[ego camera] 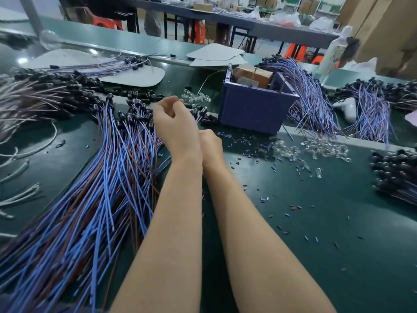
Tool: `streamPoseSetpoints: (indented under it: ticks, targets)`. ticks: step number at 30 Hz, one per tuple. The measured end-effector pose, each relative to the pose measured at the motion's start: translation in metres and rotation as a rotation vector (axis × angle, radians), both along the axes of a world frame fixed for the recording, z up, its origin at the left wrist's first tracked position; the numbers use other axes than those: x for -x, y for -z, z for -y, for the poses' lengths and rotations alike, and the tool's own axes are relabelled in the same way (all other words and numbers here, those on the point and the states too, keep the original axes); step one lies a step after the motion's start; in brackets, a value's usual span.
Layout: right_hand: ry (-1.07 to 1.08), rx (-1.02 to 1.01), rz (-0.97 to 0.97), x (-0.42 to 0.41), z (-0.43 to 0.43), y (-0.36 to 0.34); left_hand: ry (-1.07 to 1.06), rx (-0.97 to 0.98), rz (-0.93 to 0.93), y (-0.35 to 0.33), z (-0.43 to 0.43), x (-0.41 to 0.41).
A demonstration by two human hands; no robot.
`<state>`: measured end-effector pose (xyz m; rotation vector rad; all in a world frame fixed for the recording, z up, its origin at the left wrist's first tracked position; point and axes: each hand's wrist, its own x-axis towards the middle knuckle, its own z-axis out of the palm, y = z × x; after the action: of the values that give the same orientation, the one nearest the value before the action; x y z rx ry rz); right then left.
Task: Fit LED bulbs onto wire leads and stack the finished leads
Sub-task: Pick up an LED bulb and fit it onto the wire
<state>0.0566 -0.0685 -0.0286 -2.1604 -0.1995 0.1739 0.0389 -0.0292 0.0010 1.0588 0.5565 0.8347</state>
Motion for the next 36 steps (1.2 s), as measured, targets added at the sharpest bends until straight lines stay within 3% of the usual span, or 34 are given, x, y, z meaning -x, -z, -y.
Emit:
streamPoseSetpoints:
  ticks: [3, 7, 10, 13, 17, 18, 20, 23, 26, 28, 32, 36]
  targets:
    - [0.04, 0.036, 0.01, -0.001, -0.001, 0.007, 0.009, 0.011, -0.026, 0.003, 0.002, -0.001]
    - [0.086, -0.391, -0.001, 0.003, 0.001, 0.006, -0.006, -0.087, -0.053, 0.006, -0.002, -0.004]
    - [0.047, -0.618, 0.263, 0.005, 0.009, -0.015, 0.059, -0.319, -0.132, 0.006, -0.005, -0.01]
    - [0.204, -0.906, 0.405, 0.0, 0.037, -0.045, 0.315, -0.5, -0.164, -0.001, 0.006, -0.011]
    - [0.525, -1.438, 0.305, -0.008, 0.102, -0.064, 0.734, -0.849, -0.259, -0.003, 0.029, -0.005]
    - [0.589, -1.46, 0.29, -0.008, 0.117, -0.062, 0.783, -0.909, -0.263, -0.001, 0.036, -0.006]
    - [0.659, -1.313, 0.256, -0.007, 0.141, -0.052, 0.808, -0.955, -0.232, 0.003, 0.052, -0.009]
    - [0.529, -0.905, 0.204, -0.005, 0.157, -0.026, 0.77, -0.955, -0.167, 0.006, 0.087, -0.015]
    - [0.459, -0.727, 0.249, -0.006, 0.164, -0.005, 0.741, -0.959, -0.163, 0.013, 0.113, -0.019]
    - [0.589, -0.739, 0.31, -0.009, 0.17, 0.001, 0.732, -0.967, -0.219, 0.023, 0.117, -0.023]
    - [0.78, -1.057, 0.298, -0.018, 0.181, 0.009, 0.662, -0.933, -0.36, 0.046, 0.104, -0.029]
    - [0.573, -1.036, 0.14, -0.022, 0.161, 0.022, 0.609, -0.807, -0.314, 0.053, 0.102, -0.031]
